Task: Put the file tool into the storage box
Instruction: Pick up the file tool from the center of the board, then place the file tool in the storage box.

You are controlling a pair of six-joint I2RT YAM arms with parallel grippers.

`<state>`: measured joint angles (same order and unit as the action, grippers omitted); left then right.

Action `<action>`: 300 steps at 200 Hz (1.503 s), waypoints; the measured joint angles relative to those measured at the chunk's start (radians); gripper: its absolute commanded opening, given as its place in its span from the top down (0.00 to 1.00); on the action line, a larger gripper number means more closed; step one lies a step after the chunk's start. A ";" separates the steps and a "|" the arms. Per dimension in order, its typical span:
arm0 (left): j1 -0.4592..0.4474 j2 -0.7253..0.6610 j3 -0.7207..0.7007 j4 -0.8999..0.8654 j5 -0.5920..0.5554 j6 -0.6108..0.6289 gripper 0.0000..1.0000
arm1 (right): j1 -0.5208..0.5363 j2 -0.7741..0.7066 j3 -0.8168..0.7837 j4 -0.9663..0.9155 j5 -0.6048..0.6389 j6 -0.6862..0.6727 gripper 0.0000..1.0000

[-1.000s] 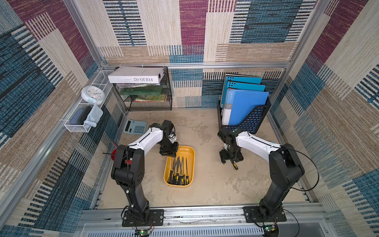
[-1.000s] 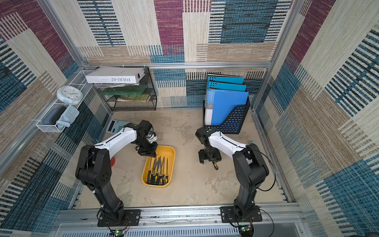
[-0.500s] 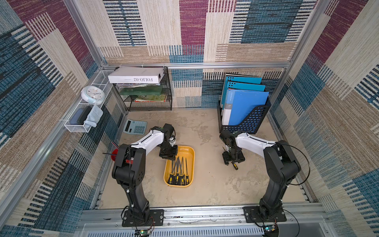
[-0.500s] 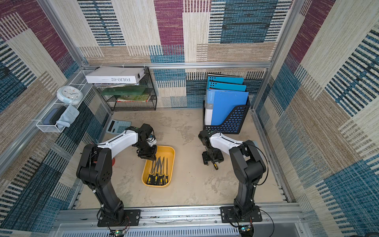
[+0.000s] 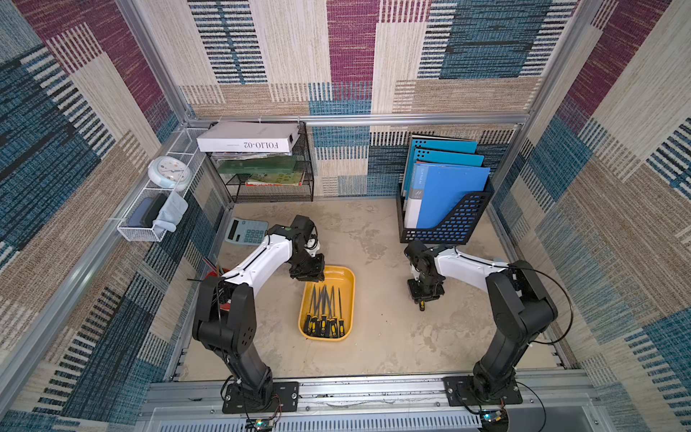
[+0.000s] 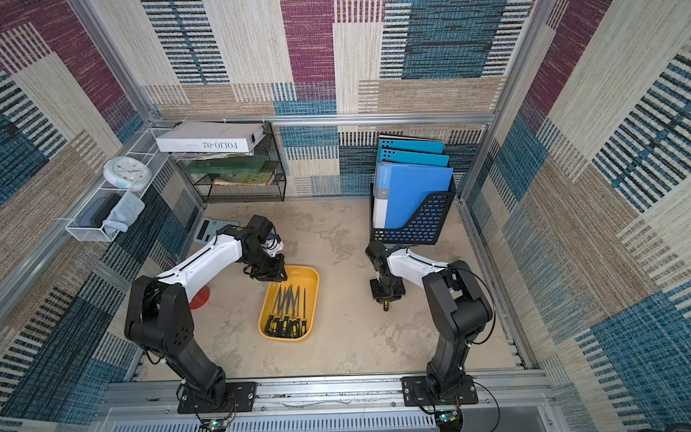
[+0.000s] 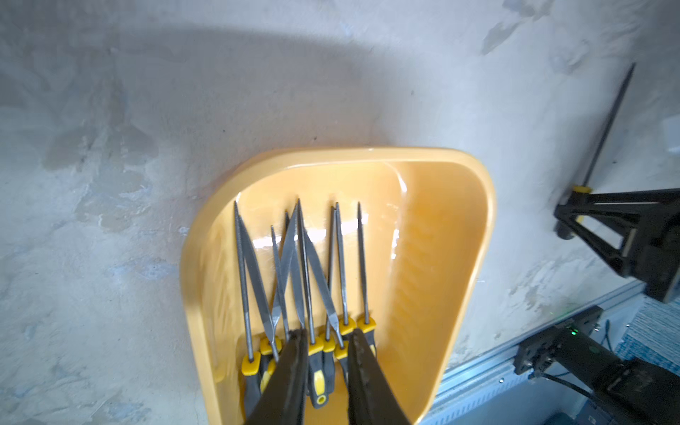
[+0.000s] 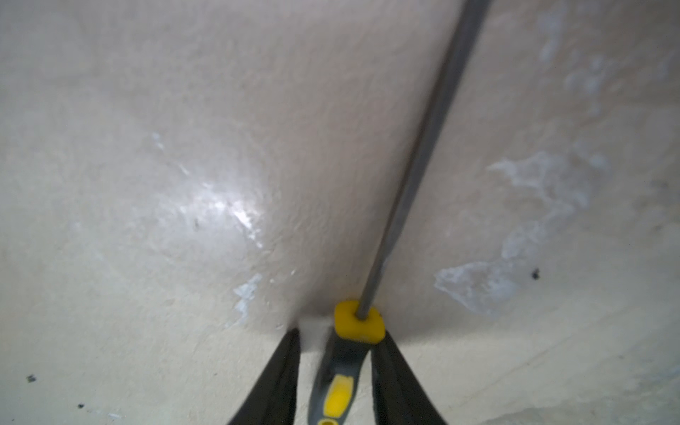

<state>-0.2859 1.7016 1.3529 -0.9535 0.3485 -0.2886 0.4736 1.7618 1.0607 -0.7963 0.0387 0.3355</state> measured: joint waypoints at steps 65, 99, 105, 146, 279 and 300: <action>0.000 -0.059 0.066 -0.021 0.076 -0.053 0.76 | 0.050 -0.072 -0.067 0.021 -0.039 0.046 0.87; -0.013 -0.088 0.078 -0.015 0.146 -0.112 0.63 | 0.095 -0.185 -0.039 -0.007 -0.071 0.080 0.88; -0.019 -0.096 0.077 -0.007 0.158 -0.126 0.60 | 0.103 -0.209 -0.031 -0.010 -0.078 0.090 0.88; -0.099 -0.134 0.021 0.111 0.227 -0.286 0.49 | 0.180 -0.330 0.016 -0.012 -0.174 0.159 0.88; -0.237 -0.028 0.005 0.299 0.166 -0.496 0.49 | 0.414 -0.303 0.060 0.146 -0.315 0.402 0.88; -0.243 -0.010 0.008 0.309 0.162 -0.497 0.67 | 0.428 -0.283 0.073 0.163 -0.319 0.414 0.88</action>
<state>-0.5289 1.6917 1.3613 -0.6449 0.5102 -0.7856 0.9020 1.4792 1.1336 -0.6334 -0.2798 0.7494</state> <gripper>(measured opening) 0.461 0.184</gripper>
